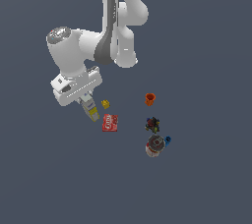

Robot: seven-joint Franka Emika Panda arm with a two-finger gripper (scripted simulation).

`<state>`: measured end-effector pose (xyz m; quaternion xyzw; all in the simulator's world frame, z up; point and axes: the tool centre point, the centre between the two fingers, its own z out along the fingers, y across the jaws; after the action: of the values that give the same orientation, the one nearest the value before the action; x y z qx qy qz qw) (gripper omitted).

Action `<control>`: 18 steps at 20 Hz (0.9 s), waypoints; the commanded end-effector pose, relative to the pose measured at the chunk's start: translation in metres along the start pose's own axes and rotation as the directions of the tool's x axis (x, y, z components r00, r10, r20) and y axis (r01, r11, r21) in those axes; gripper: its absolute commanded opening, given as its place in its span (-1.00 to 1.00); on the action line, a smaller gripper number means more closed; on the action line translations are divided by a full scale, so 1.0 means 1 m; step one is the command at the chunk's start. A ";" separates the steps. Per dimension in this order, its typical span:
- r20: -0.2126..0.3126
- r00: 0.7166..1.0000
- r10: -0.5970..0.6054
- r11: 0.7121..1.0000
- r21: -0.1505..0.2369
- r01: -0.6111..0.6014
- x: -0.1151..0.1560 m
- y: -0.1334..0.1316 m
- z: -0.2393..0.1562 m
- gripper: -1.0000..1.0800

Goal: Pick up a designated object from a clutter of objects.

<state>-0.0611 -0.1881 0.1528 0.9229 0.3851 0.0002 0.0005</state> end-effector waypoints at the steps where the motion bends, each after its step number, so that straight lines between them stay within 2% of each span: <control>1: 0.001 1.000 0.000 1.000 0.001 0.000 0.000 0.000 0.001 -1.00; 9: 0.000 1.000 0.000 1.000 0.000 0.000 0.005 -0.009 -0.008 -1.00; 18: 0.002 1.000 0.000 1.000 -0.001 0.000 0.028 -0.046 -0.045 -1.00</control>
<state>-0.0720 -0.1446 0.1893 0.9230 0.3849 -0.0006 0.0009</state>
